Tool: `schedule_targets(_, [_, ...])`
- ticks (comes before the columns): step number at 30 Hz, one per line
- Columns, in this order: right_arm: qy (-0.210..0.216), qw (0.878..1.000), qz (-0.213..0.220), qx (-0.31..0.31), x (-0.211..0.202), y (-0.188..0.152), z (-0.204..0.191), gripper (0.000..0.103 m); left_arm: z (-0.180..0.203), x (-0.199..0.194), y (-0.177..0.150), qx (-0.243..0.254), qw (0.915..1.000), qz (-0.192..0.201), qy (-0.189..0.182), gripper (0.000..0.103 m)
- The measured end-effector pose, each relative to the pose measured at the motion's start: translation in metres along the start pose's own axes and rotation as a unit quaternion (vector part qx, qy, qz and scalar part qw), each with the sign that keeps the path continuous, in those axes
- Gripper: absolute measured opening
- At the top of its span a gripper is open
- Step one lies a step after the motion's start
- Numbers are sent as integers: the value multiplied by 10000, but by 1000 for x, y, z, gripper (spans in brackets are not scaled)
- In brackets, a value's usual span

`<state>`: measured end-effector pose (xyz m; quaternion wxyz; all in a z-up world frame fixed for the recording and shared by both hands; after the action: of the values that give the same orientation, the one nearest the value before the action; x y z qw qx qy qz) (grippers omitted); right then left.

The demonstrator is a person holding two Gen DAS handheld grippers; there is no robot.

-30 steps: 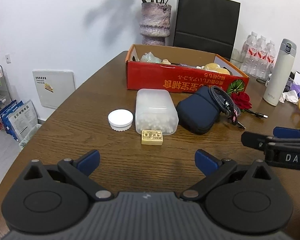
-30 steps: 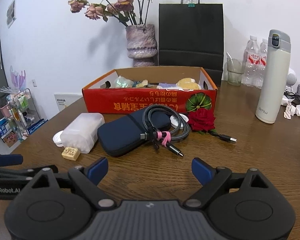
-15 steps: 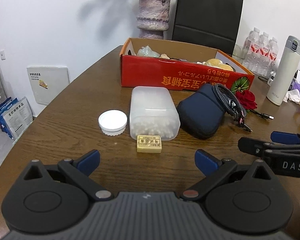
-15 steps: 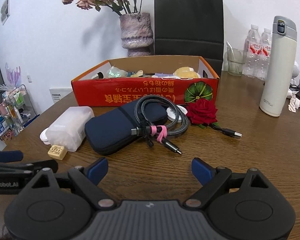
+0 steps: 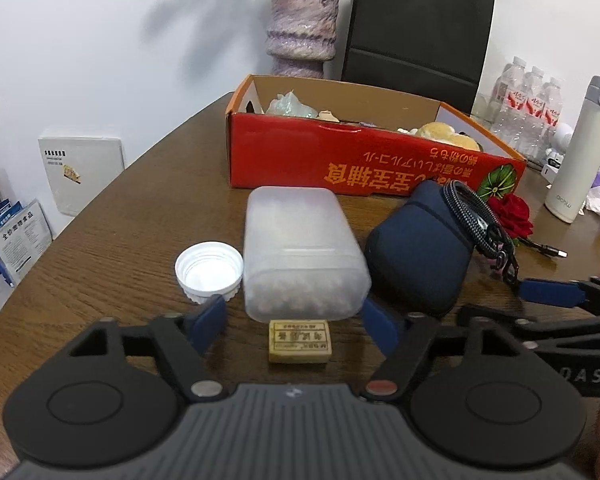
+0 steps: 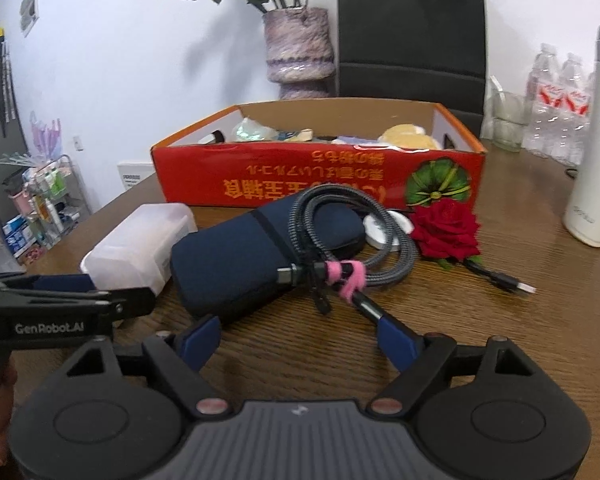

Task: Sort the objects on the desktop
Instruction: 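Grasp the clear bead container with left tool while right tool grasps the black braided cable, then carry the bead container and braided cable into the cardboard box and open both tools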

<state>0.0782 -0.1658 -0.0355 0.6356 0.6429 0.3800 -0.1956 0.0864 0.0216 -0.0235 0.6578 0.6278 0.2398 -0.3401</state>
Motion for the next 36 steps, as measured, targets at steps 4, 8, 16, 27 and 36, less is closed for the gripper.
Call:
schedule_targets(4, [114,9998,45,-172,6,6,-11,80,-8,-7,2,-117,9999,29,11,48])
schedule_targets(8, [182,9996,176,-149,-2,13,-13,80,-18,-19,8,-222,9992,171,-294,74])
schedule_targets(16, [65,9977,459,491,3,47,15,72,5,21,53,175,9995,-101,-247,95])
schedule_targets(27, [258,9969,414,619,6,49,30,12,6,7,55,-117,9986,180,-484,66])
schedule_targets(36, [669,9874,1158,841,-67,42,48,9,9,-59,67,-330,9932,834,-748,66])
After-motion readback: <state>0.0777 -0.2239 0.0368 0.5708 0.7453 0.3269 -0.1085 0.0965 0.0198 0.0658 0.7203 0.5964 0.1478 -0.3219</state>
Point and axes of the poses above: each gripper's, at about its wrist camera, not at the fingertips, and x roughly the way its jaws point, z to its right, y to its top, the point moved 5 cm from there along x, roughly the way its jaws point, and after that the axes turned 9 degrees about -z, right-handed, at the moved point
